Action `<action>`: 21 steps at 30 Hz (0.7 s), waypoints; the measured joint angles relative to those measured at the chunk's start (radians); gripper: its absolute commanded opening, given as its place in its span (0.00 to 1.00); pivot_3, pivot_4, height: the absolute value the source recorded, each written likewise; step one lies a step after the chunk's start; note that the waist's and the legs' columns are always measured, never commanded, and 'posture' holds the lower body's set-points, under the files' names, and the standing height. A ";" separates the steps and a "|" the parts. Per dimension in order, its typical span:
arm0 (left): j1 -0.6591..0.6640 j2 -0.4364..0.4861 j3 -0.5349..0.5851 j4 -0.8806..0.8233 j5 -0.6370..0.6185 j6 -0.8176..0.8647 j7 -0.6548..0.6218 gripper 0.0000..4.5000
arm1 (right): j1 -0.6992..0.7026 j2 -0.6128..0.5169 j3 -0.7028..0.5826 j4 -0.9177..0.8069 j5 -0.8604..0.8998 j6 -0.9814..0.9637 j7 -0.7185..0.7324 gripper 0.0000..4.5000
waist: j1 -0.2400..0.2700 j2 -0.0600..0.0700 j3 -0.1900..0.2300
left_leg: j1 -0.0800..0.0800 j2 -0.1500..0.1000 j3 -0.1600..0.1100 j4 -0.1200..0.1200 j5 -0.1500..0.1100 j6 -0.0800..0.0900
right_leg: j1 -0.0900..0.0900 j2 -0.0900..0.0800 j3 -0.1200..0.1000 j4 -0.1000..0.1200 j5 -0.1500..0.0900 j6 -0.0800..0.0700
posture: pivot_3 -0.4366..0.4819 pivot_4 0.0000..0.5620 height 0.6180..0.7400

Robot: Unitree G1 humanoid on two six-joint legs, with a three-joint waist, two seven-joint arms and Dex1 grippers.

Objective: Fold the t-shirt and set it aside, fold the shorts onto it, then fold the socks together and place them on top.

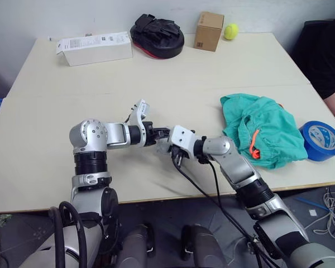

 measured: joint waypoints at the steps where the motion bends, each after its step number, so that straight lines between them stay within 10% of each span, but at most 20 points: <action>1: 0.000 0.000 -0.004 0.012 0.001 -0.008 -0.005 0.01 | 0.003 -0.005 0.000 -0.002 0.000 0.000 0.000 0.00 | 0.000 0.000 0.000 | 0.000 0.000 0.000 0.000 0.000 0.000 | 0.000 0.000 0.000 0.000 0.000 0.000 | 0.48 0.27 1.00; 11: 0.000 0.000 -0.037 0.020 0.002 -0.046 -0.020 0.01 | 0.003 -0.013 0.002 -0.002 -0.003 -0.004 -0.003 0.00 | 0.000 0.000 0.000 | 0.000 0.000 0.000 0.000 0.000 0.000 | 0.000 0.000 0.000 0.000 0.000 0.000 | 0.48 0.27 1.00; 21: 0.000 -0.002 -0.074 0.019 -0.002 -0.056 -0.055 0.68 | 0.016 -0.109 -0.002 -0.108 -0.012 0.037 0.020 0.00 | 0.000 0.000 0.000 | 0.000 0.000 0.000 -0.003 0.000 0.000 | 0.000 0.000 0.000 -0.004 0.000 0.000 | 0.48 0.27 1.00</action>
